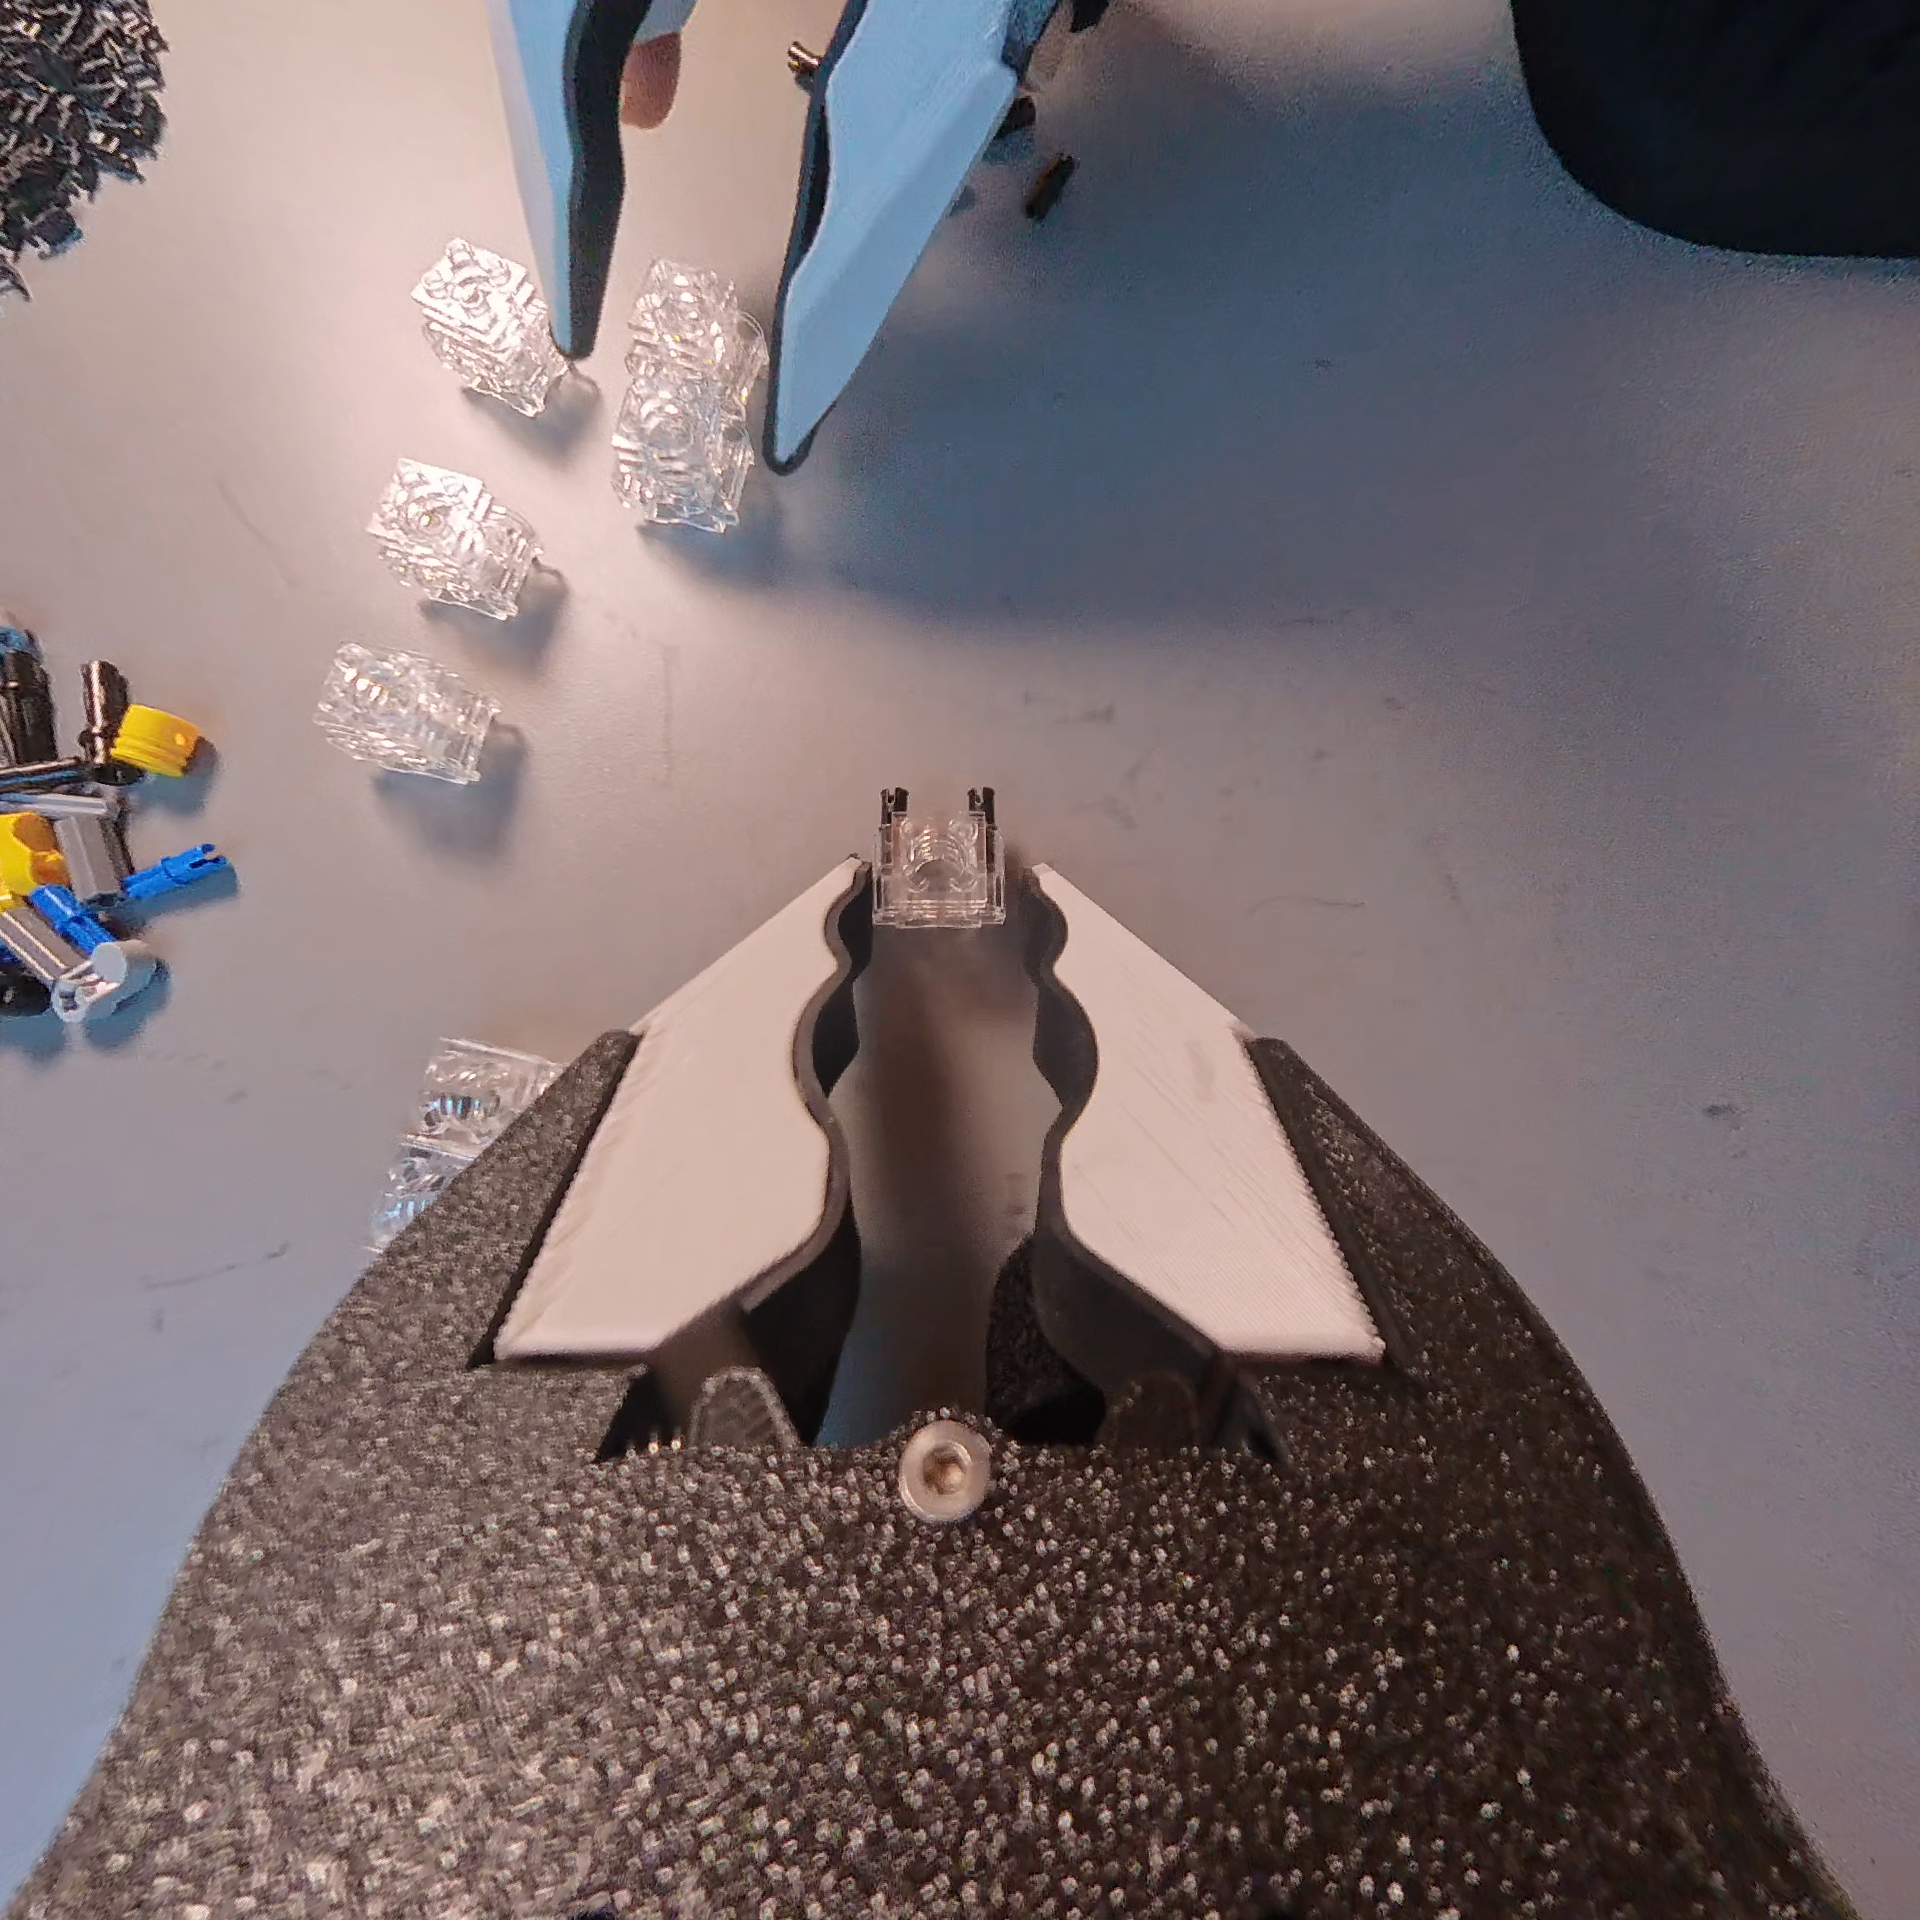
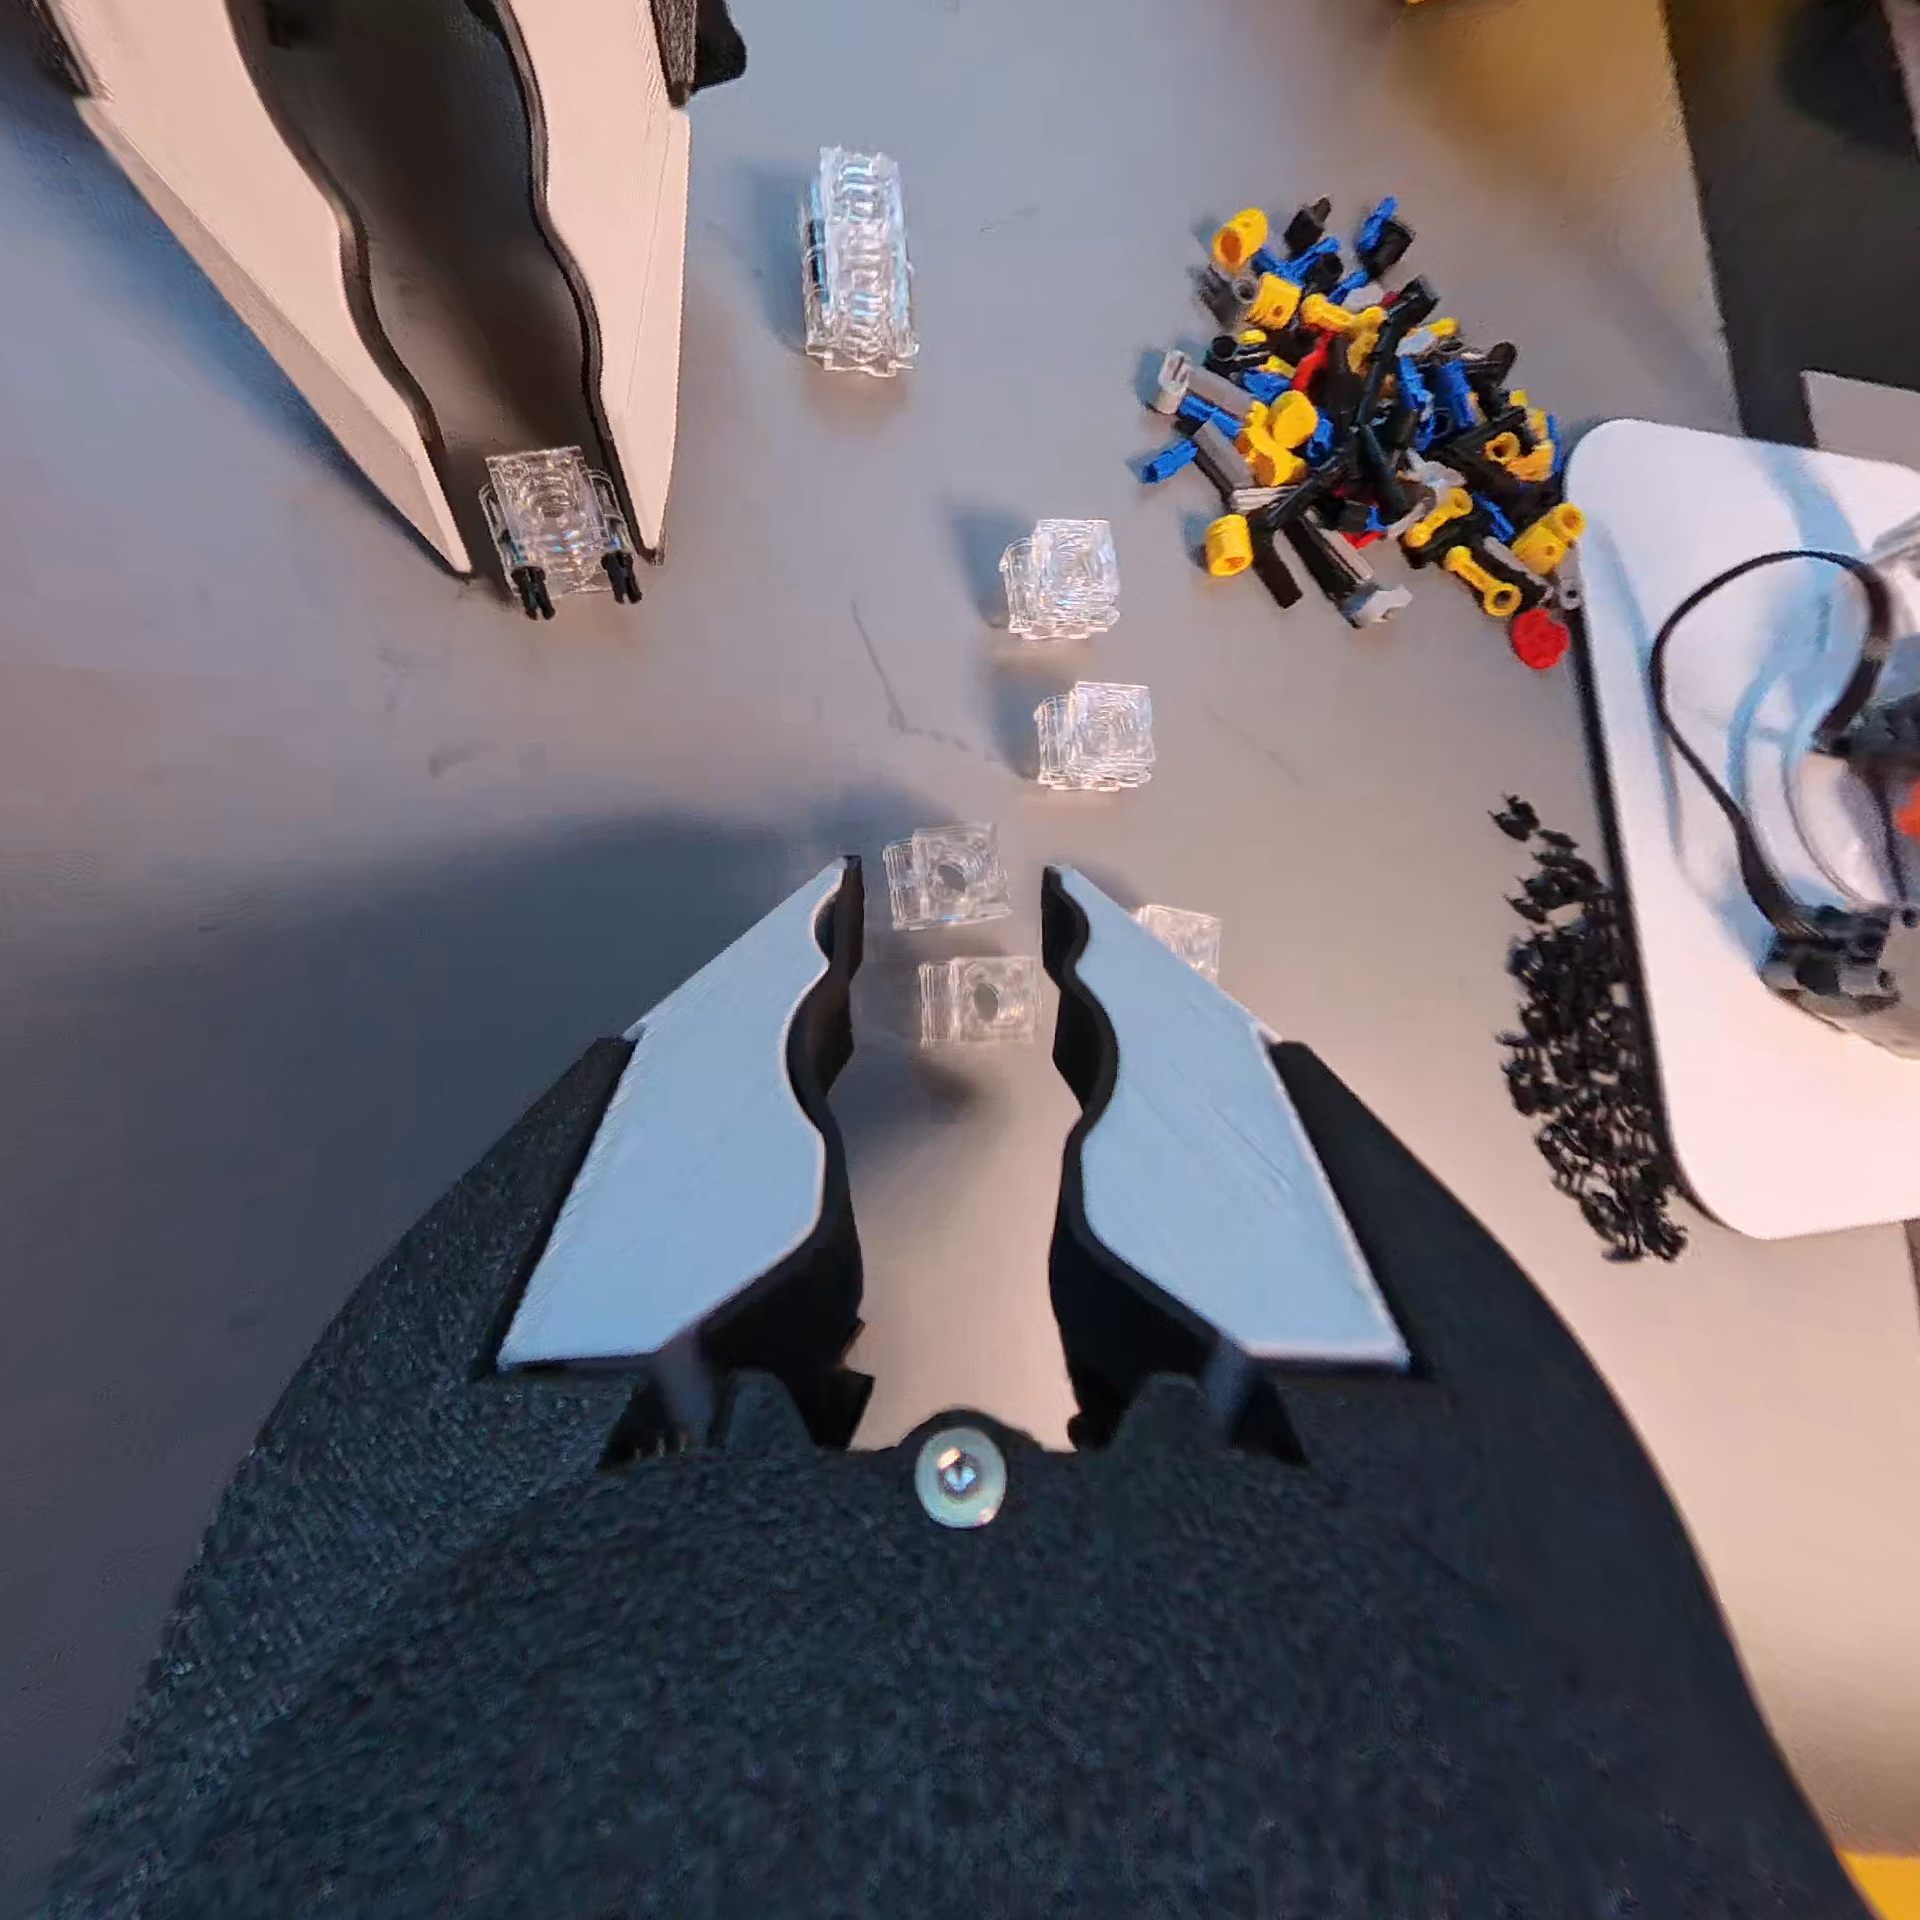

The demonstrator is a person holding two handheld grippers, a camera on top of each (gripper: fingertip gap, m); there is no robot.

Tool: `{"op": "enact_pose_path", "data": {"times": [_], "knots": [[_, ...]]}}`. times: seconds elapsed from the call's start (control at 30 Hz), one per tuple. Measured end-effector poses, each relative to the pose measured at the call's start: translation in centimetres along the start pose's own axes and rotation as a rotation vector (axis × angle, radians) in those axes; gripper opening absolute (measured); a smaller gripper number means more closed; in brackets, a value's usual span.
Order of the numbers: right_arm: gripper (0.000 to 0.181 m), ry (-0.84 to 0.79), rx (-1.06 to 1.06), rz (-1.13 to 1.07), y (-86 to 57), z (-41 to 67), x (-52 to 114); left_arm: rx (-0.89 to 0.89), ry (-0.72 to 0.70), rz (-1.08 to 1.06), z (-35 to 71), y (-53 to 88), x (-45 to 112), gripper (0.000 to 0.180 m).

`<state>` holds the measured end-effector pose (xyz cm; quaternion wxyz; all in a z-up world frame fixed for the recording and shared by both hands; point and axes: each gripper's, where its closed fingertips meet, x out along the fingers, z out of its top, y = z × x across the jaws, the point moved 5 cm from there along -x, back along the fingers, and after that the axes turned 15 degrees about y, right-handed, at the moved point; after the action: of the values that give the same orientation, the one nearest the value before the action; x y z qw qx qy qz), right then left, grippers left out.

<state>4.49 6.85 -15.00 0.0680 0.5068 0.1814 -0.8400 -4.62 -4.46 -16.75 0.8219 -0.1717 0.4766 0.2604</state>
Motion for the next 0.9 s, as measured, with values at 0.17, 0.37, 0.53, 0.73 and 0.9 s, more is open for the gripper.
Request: {"op": "enact_pose_path", "data": {"times": [0.17,0.37,0.53,0.73,0.9], "knots": [[0.021,0.044,-0.104,0.104,1.6,1.2,0.4,0.009,-0.009,-0.004,0.0,-0.1,0.0,0.023],[0.021,0.034,-0.149,0.144,7.2,2.1,-0.6,0.040,-0.048,-0.058,0.5,-1.1,-0.4,0.023],[0.021,0.002,-0.098,0.130,8.6,2.1,-0.8,0.092,-0.023,-0.070,0.8,-2.3,0.0,0.023],[0.021,-0.011,-0.072,0.159,8.9,2.0,-0.9,0.109,-0.003,-0.082,1.0,-3.2,0.6,0.023],[0.021,-0.031,-0.062,0.182,9.1,2.2,-0.8,0.109,-0.001,-0.080,1.0,-3.3,0.7,0.023]]}}
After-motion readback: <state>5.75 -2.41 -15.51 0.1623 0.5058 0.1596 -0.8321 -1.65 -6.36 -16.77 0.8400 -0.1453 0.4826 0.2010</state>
